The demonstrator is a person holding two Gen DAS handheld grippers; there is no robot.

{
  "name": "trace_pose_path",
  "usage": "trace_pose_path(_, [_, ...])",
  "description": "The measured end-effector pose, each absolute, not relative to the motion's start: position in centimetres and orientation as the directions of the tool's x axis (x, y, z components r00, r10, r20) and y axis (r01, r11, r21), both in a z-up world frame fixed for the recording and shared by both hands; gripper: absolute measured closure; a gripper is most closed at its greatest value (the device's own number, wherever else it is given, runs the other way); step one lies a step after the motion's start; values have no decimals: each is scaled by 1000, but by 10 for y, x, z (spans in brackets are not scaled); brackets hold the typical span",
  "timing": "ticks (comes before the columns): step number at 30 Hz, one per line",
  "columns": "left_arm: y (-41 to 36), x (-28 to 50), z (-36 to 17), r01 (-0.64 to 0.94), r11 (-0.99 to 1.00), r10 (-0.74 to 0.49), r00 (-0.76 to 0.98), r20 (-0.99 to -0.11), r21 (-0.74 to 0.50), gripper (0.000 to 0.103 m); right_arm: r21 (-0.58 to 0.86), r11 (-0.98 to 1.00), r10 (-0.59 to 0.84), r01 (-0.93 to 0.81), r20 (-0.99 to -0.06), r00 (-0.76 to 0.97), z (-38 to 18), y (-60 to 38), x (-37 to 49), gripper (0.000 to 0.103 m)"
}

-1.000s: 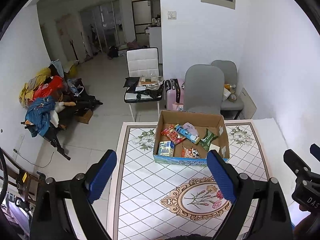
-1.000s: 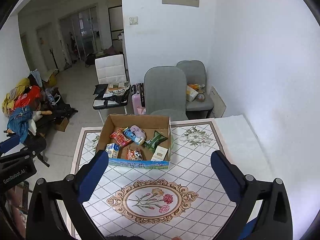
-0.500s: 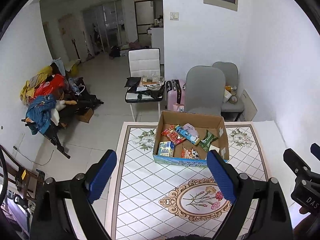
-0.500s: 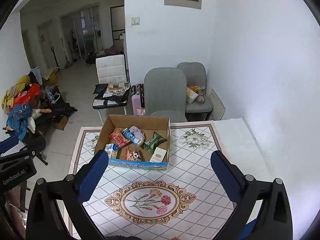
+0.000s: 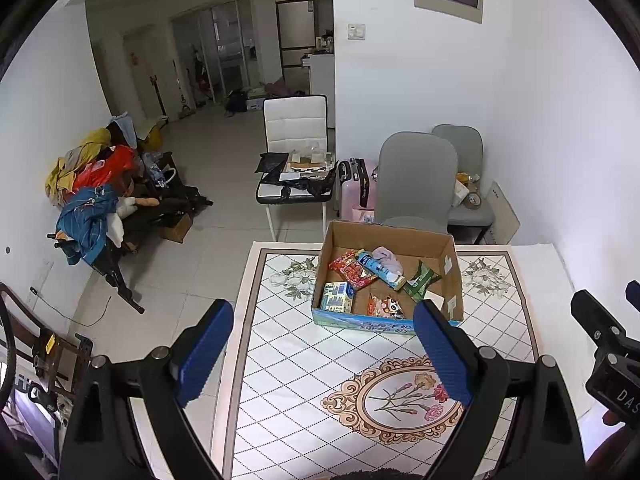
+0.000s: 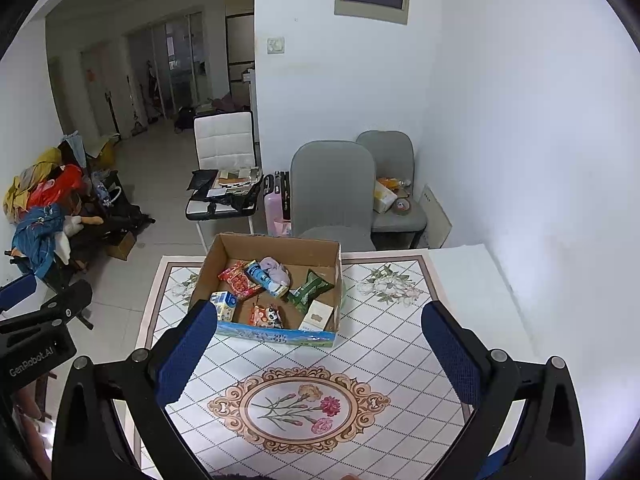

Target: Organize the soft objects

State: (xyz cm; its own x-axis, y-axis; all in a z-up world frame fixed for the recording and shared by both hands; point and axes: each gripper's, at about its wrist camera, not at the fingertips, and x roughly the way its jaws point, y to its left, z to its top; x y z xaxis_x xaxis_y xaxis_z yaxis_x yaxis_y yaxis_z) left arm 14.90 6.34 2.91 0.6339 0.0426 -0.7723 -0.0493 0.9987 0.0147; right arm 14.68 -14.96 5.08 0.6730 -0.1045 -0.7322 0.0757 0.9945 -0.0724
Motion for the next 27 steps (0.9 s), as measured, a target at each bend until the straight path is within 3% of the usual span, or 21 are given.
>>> trace_pose_path(27, [62,150,27,-37,999,19,629,-777,-5,11,-85,993,-115,79,-725,679,47,-145,147,0])
